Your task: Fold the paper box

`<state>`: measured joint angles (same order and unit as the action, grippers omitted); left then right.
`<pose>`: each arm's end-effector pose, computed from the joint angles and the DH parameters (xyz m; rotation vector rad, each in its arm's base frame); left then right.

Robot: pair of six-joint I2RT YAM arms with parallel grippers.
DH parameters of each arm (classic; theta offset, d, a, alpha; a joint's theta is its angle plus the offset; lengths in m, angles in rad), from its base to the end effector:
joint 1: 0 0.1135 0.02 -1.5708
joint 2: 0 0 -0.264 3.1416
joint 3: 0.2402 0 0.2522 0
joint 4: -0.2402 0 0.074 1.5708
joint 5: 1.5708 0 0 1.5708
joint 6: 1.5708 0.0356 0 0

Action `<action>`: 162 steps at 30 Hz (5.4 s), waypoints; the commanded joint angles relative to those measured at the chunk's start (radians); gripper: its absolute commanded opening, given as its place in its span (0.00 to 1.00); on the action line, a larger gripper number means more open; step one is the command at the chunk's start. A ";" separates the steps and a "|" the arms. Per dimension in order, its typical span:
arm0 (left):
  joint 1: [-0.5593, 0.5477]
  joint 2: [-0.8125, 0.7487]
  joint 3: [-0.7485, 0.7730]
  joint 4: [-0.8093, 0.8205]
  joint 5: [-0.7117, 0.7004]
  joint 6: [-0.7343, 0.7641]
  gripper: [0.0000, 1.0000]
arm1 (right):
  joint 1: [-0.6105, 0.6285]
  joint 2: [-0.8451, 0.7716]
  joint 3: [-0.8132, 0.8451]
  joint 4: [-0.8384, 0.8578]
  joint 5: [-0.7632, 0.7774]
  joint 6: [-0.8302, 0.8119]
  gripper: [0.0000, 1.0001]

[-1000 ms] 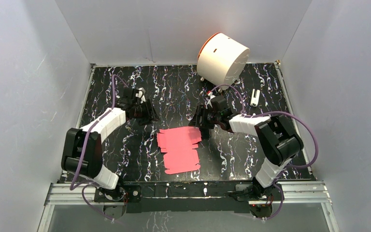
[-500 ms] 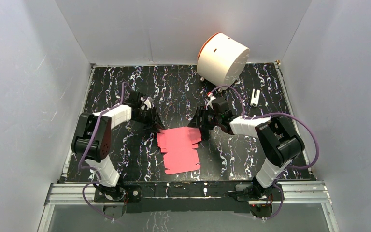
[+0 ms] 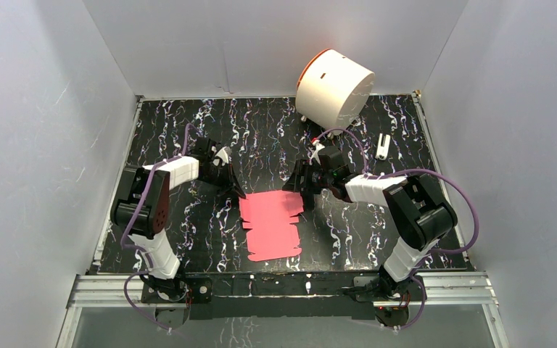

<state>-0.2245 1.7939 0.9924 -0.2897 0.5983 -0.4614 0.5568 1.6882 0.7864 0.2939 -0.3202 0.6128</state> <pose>0.3266 -0.0952 0.1450 -0.1176 2.7215 -1.0123 0.2814 0.1883 0.1592 -0.1306 2.3235 0.9811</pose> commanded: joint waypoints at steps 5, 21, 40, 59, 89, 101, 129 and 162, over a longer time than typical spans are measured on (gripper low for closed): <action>0.004 -0.148 -0.004 -0.023 0.034 0.082 0.00 | -0.020 -0.030 0.010 0.013 -0.005 -0.027 0.72; 0.004 -0.236 -0.059 0.034 0.075 0.074 0.00 | -0.055 -0.004 0.015 0.103 -0.121 0.008 0.65; 0.004 -0.243 -0.077 0.070 0.077 0.031 0.00 | -0.057 0.031 -0.024 0.190 -0.203 0.025 0.49; 0.004 -0.228 -0.072 0.048 0.036 0.018 0.00 | -0.060 0.030 -0.054 0.229 -0.228 0.003 0.28; -0.049 -0.271 -0.130 0.120 -0.041 -0.136 0.04 | 0.179 0.149 0.465 -0.614 0.525 -0.235 0.07; -0.053 -0.269 -0.213 0.224 -0.068 -0.231 0.05 | 0.256 0.280 0.627 -0.786 0.730 -0.248 0.07; -0.056 -0.409 -0.281 0.115 -0.145 -0.215 0.41 | 0.047 -0.316 -0.015 -0.196 0.154 -0.131 0.73; -0.184 -0.399 -0.417 0.373 -0.149 -0.448 0.11 | 0.013 -0.390 -0.383 0.137 0.092 0.068 0.81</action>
<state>-0.4065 1.4693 0.5915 0.0505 0.4294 -0.8619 0.5842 1.3121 0.4210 0.3565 -0.2131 0.6609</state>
